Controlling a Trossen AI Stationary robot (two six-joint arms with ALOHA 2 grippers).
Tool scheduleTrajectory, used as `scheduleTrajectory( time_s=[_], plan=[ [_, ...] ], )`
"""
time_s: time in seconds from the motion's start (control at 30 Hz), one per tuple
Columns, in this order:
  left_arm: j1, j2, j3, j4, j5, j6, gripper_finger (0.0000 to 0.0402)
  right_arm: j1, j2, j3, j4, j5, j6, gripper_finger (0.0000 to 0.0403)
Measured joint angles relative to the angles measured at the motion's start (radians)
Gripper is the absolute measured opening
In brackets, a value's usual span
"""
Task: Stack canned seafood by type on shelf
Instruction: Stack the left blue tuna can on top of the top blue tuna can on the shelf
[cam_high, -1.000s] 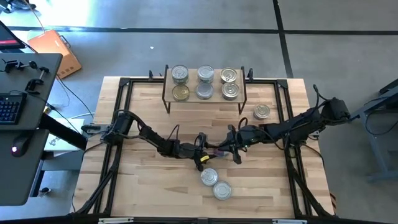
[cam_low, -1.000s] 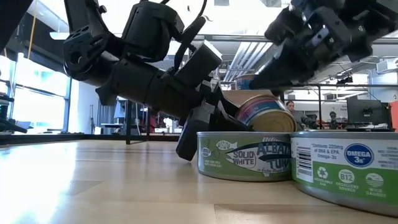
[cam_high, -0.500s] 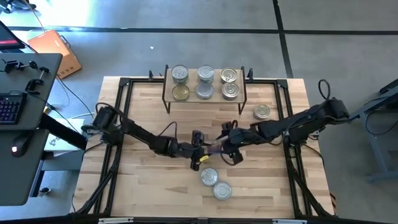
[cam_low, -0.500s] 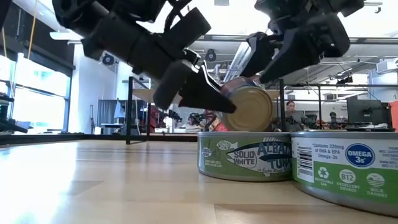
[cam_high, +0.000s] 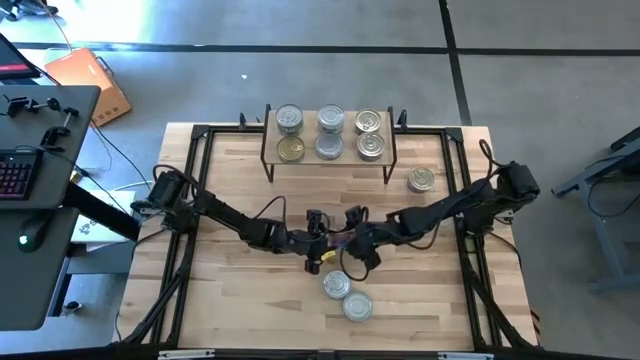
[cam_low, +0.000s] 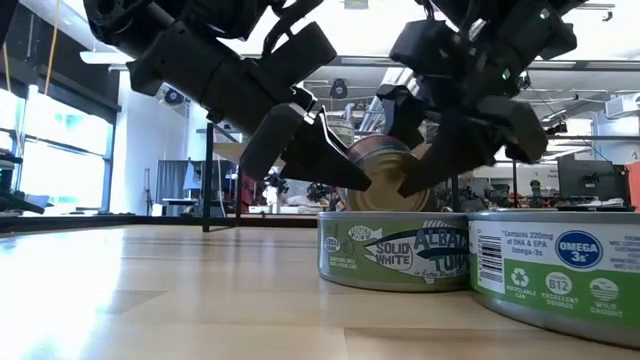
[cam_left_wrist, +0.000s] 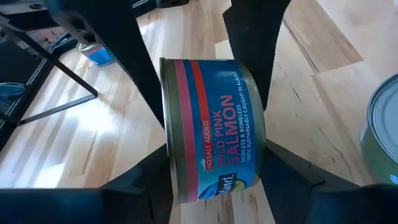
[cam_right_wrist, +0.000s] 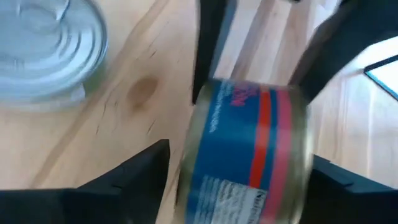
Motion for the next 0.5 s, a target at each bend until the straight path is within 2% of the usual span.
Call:
scheduleTrajectory(
  time_s=[0.2,0.3,0.5],
  plan=[
    [0.0,0.0,0.0,-0.003,0.014,-0.015,0.0197,0.002,-0.016,0.0,-0.003,0.035,0.128,0.0172],
    [0.002,-0.021,0.004,-0.017,0.034,-0.036,0.0206,0.012,-0.063,0.0,-0.039,0.054,0.148,0.0168],
    [-0.01,-0.143,0.013,-0.138,-0.001,-0.075,0.0211,0.052,-0.234,0.002,-0.144,0.174,0.139,0.0168]
  ],
)
